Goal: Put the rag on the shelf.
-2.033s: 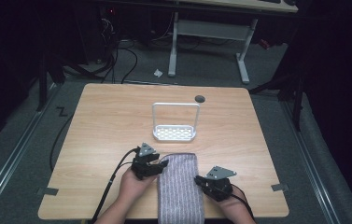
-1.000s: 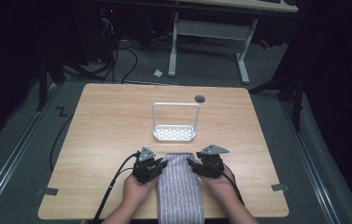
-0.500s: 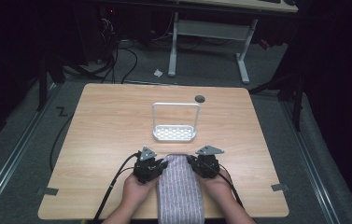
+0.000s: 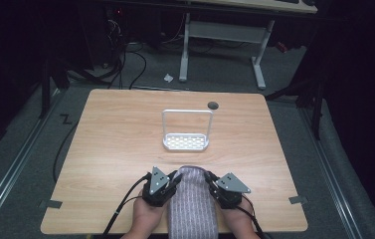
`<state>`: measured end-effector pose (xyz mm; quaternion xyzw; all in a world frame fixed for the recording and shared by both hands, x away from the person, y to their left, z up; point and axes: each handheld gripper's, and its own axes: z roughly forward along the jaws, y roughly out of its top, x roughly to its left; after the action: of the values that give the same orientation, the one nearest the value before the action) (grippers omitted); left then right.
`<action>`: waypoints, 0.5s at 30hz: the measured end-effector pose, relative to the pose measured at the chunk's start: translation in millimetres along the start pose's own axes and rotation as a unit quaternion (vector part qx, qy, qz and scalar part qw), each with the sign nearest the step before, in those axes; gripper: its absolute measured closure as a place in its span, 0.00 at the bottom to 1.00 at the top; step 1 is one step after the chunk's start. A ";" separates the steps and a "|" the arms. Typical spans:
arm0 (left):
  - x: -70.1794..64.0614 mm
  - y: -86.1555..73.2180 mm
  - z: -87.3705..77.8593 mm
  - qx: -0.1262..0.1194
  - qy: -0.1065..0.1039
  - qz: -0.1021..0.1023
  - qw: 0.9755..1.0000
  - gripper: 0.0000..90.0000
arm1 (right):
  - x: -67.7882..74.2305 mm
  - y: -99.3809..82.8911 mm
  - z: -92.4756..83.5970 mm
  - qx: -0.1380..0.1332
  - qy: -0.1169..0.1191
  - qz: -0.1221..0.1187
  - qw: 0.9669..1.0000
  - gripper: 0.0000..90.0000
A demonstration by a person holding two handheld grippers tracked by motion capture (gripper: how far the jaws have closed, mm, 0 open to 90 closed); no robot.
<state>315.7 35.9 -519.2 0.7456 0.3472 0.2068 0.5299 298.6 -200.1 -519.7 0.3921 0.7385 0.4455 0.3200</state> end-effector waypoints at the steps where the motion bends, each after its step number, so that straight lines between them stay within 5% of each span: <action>1: -1.2 1.1 -1.7 -0.005 -0.001 0.001 1.000 0.86 | 0.0 0.0 0.0 0.000 0.000 0.000 1.000 0.92; 15: 2.4 31.7 -11.2 -0.052 0.024 -0.014 0.998 0.87 | 0.4 35.2 -4.0 -0.066 -0.018 -0.005 0.998 0.93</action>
<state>319.3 38.7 -485.8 0.7066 0.3592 0.2351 0.5625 305.5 -191.0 -486.2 0.3742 0.7035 0.4849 0.3604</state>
